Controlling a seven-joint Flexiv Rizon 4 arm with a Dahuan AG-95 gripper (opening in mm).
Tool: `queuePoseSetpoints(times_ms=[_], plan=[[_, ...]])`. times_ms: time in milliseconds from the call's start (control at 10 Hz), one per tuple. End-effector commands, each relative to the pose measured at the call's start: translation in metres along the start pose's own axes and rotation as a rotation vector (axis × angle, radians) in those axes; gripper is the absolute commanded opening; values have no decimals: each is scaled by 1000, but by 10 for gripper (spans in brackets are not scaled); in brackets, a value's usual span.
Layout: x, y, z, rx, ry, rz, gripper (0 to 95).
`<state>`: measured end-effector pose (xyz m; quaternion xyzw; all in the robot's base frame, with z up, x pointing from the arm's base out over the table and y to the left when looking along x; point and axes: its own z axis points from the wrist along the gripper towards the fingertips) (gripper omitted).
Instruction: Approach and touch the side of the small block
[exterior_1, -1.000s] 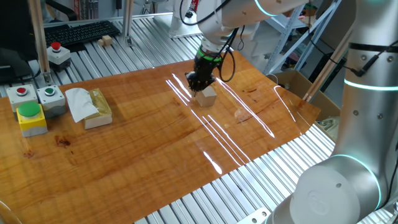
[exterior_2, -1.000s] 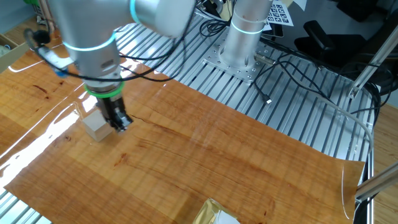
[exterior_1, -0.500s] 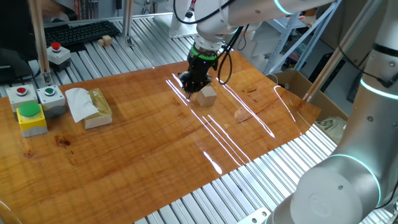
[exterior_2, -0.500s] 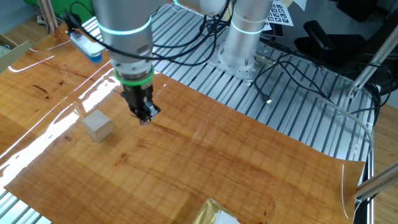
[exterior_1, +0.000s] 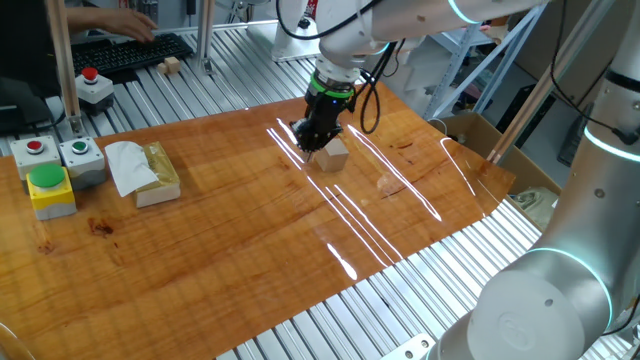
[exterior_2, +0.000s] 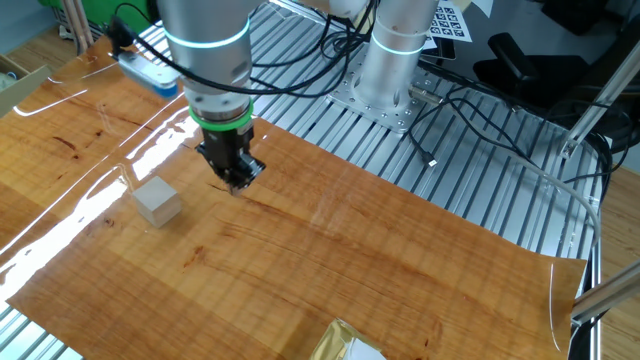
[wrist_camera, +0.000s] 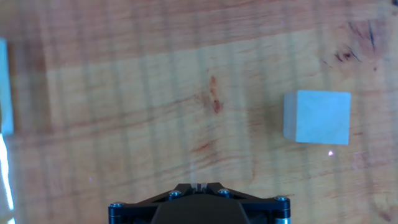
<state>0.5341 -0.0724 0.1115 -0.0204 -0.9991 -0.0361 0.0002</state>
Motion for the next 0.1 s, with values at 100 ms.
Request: queuePoseSetpoints(times_ms=[100], plan=[[5, 0, -8, 2, 14, -16, 0]])
